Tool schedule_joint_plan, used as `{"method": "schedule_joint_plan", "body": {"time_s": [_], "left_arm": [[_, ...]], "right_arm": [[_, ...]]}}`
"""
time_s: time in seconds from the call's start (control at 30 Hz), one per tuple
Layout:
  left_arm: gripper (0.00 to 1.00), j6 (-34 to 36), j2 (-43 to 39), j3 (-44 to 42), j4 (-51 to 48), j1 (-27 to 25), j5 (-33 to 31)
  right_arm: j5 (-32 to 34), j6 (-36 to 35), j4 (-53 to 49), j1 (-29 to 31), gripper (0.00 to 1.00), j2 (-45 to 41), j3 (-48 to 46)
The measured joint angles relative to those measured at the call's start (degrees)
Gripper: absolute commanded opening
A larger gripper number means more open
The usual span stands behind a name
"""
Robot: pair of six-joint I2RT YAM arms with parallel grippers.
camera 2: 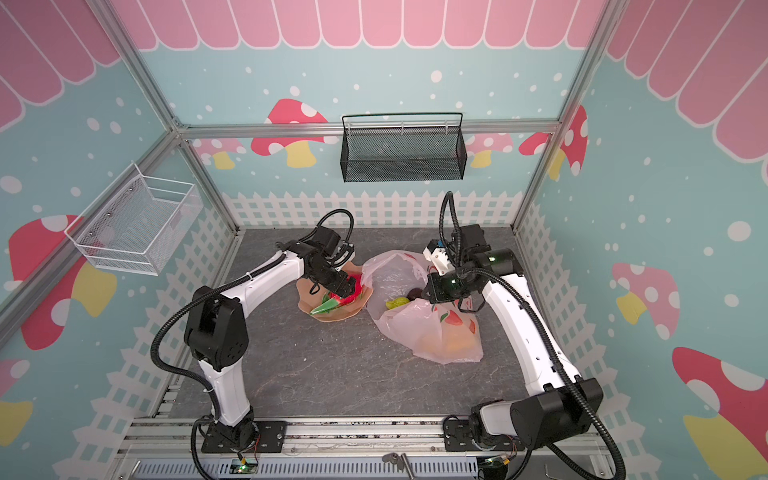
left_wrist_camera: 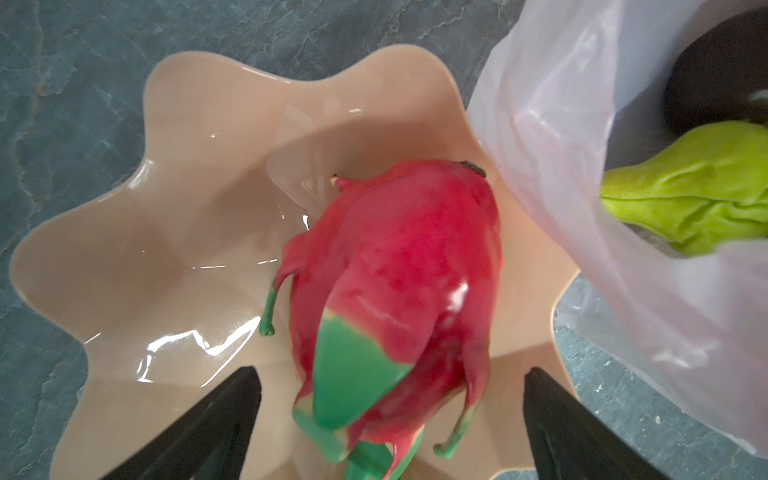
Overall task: Place the fruits into the plastic bag
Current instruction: 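Raise the open left gripper out of the bag and over the bowl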
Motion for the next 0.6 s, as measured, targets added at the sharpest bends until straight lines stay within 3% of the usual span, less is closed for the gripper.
{"method": "schedule_joint_plan", "body": {"time_s": [0.6], "left_arm": [[0.96,0.7,5.8,1.9,-0.9,-0.1,0.6]], "right_arm": [[0.0,0.0,-0.2,0.0,0.0,1.1,1.2]]}}
